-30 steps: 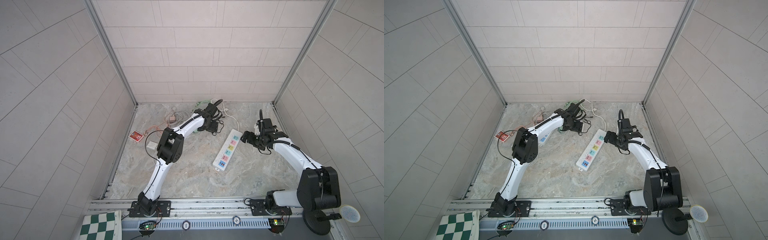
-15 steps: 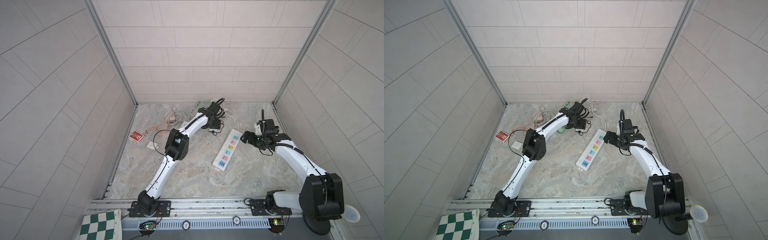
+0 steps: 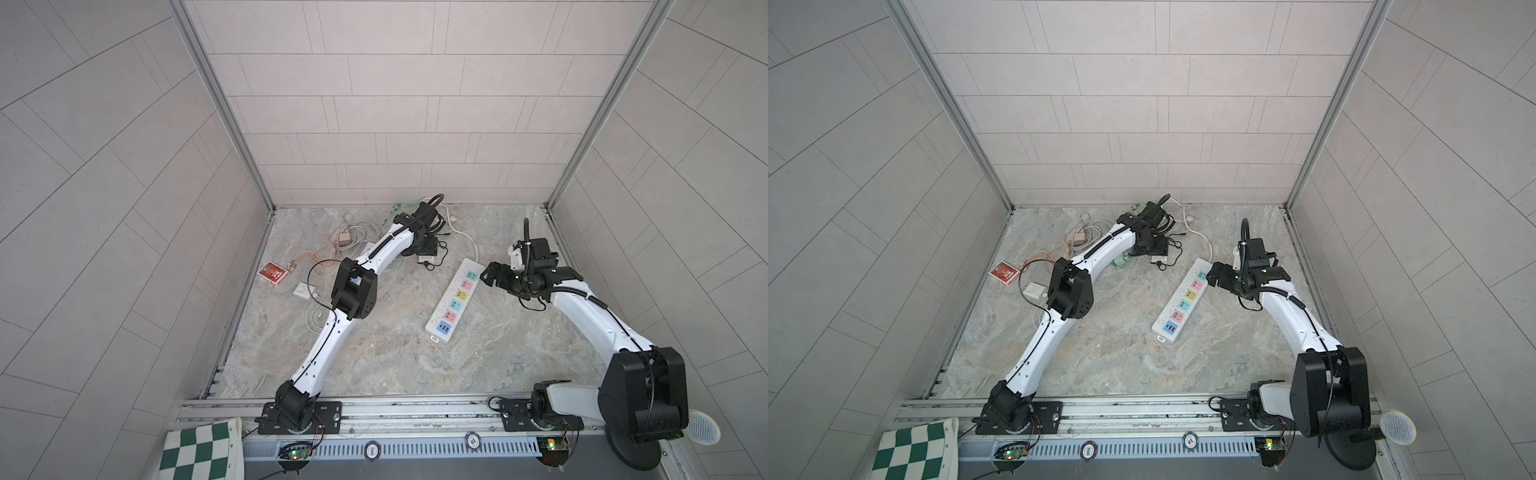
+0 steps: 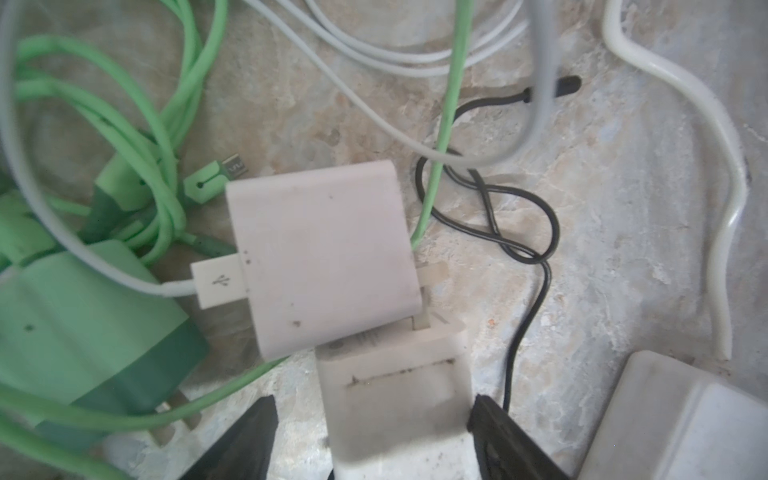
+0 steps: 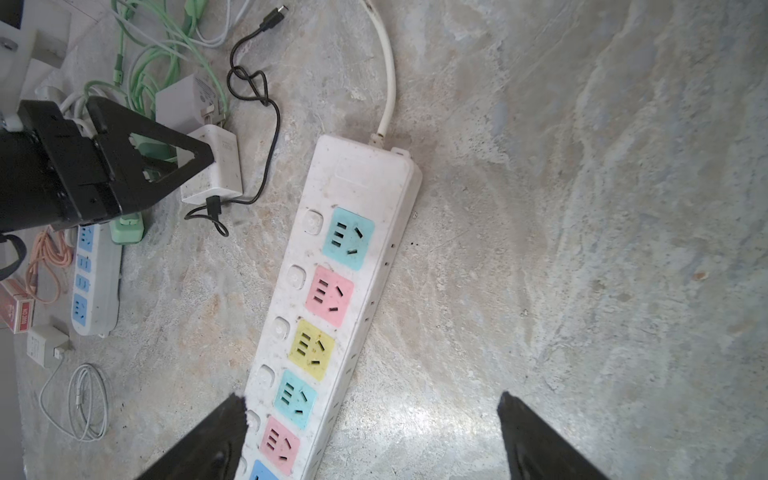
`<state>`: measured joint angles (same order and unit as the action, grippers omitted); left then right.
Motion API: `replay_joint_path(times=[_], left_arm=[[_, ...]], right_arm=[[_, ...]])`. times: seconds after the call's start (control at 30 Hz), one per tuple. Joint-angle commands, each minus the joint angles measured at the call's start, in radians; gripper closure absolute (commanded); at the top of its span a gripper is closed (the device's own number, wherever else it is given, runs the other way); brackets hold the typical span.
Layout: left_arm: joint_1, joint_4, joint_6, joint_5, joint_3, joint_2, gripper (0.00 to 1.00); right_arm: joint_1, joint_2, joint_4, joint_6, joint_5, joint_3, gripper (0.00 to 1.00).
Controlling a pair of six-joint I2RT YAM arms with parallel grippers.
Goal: Insert plugs into power strip
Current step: Pick up the plug from the top-center of the table.
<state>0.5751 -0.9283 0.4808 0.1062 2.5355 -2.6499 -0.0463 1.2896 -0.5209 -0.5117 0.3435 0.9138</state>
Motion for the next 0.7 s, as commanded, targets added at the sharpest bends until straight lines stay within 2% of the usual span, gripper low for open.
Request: replay_joint_path(times=[0.0, 0.1, 0.27, 0.43, 0.57, 0.67], left_arm=[[-0.016, -0.050, 0.024, -0.012, 0.026, -0.028, 0.25], [-0.020, -0.050, 0.027, 0.000, 0.032, -0.037, 0.27], [-0.024, -0.121, 0.043, -0.087, 0.028, -0.032, 0.30], [-0.029, -0.148, 0.056, -0.097, -0.009, -0.020, 0.32], [-0.031, -0.137, 0.056, -0.131, -0.098, 0.048, 0.31], [-0.035, -0.097, 0.057, -0.150, -0.182, 0.105, 0.26]], right_arm=[[0.003, -0.013, 0.004, 0.012, 0.018, 0.000, 0.05], [0.004, -0.010, 0.008, 0.016, 0.020, -0.004, 0.05], [0.003, 0.012, 0.024, 0.012, 0.036, -0.003, 0.05], [-0.015, 0.038, 0.035, 0.013, 0.046, 0.000, 0.05], [-0.027, 0.054, 0.041, 0.019, 0.047, -0.004, 0.05], [-0.035, 0.067, 0.041, 0.026, 0.049, -0.003, 0.05]])
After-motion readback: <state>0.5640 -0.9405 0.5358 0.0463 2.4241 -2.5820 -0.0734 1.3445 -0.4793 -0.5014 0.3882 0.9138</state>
